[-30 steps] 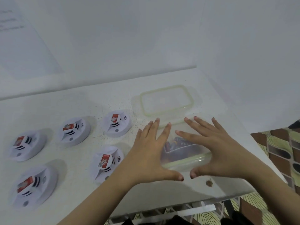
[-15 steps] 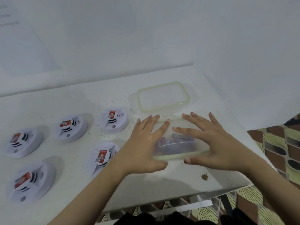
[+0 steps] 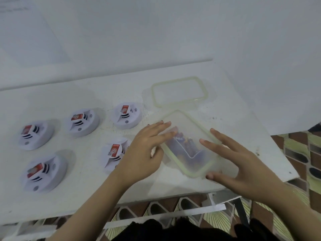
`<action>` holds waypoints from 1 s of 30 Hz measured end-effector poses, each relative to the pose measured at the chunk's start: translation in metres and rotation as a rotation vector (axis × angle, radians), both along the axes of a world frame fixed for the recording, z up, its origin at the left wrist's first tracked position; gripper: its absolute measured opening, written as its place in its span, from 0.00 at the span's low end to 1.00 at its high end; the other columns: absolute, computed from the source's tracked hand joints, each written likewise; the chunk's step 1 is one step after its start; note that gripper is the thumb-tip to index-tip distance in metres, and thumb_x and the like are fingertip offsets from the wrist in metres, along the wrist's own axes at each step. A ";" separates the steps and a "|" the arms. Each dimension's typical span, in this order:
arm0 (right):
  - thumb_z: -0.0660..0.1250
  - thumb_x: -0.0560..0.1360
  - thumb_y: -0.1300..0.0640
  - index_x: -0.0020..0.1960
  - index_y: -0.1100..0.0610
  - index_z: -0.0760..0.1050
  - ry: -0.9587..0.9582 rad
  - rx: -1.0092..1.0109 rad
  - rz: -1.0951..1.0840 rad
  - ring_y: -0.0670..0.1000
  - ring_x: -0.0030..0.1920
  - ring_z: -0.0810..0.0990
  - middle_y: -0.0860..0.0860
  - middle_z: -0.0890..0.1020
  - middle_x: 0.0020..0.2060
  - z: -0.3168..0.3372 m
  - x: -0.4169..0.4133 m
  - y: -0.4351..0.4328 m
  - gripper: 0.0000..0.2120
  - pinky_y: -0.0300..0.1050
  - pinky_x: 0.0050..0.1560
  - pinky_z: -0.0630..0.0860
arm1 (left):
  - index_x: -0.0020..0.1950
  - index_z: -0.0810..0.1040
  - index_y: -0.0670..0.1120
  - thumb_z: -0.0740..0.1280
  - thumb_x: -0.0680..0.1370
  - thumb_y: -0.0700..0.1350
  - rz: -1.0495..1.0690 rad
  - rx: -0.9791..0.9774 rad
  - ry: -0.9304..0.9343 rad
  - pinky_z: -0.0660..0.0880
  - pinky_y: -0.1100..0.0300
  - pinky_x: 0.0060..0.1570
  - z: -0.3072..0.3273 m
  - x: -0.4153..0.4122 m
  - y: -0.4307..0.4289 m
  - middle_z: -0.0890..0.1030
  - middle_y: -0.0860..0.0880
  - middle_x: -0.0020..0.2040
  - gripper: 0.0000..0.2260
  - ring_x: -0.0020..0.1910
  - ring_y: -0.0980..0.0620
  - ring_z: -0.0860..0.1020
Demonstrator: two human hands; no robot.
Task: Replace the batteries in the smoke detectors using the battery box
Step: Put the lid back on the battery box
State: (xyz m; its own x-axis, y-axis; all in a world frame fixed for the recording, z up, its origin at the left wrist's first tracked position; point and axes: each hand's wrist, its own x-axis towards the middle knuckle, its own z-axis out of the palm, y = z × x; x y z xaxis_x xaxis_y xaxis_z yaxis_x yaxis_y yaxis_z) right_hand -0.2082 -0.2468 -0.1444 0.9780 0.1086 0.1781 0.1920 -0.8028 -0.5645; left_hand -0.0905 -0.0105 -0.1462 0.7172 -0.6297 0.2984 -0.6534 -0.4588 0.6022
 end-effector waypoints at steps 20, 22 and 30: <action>0.67 0.72 0.62 0.65 0.56 0.75 -0.306 -0.153 -0.323 0.55 0.34 0.81 0.64 0.73 0.65 -0.030 -0.036 0.069 0.20 0.39 0.32 0.73 | 0.71 0.70 0.38 0.65 0.69 0.57 -0.082 0.046 -0.232 0.56 0.61 0.73 -0.022 -0.041 -0.004 0.68 0.40 0.73 0.35 0.73 0.48 0.61; 0.65 0.73 0.58 0.65 0.55 0.75 -0.270 -0.172 -0.307 0.55 0.36 0.81 0.62 0.73 0.65 -0.029 -0.036 0.066 0.20 0.44 0.33 0.77 | 0.71 0.69 0.39 0.66 0.69 0.57 -0.098 0.037 -0.173 0.53 0.67 0.73 -0.020 -0.040 -0.003 0.67 0.42 0.73 0.35 0.74 0.49 0.61; 0.59 0.71 0.41 0.69 0.42 0.68 -0.184 -0.097 -0.213 0.49 0.70 0.62 0.51 0.65 0.72 -0.001 -0.030 0.030 0.26 0.50 0.70 0.58 | 0.71 0.58 0.61 0.62 0.69 0.27 -0.274 0.232 0.167 0.43 0.44 0.76 0.019 -0.007 0.020 0.56 0.52 0.78 0.40 0.78 0.53 0.49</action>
State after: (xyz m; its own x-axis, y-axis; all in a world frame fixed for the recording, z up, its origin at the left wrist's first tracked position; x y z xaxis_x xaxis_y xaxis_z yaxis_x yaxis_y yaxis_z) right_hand -0.2377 -0.2168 -0.1450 0.9327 -0.0702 0.3538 0.1059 -0.8843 -0.4547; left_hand -0.0972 0.0092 -0.1268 0.5403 -0.8413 0.0193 -0.6720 -0.4175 0.6116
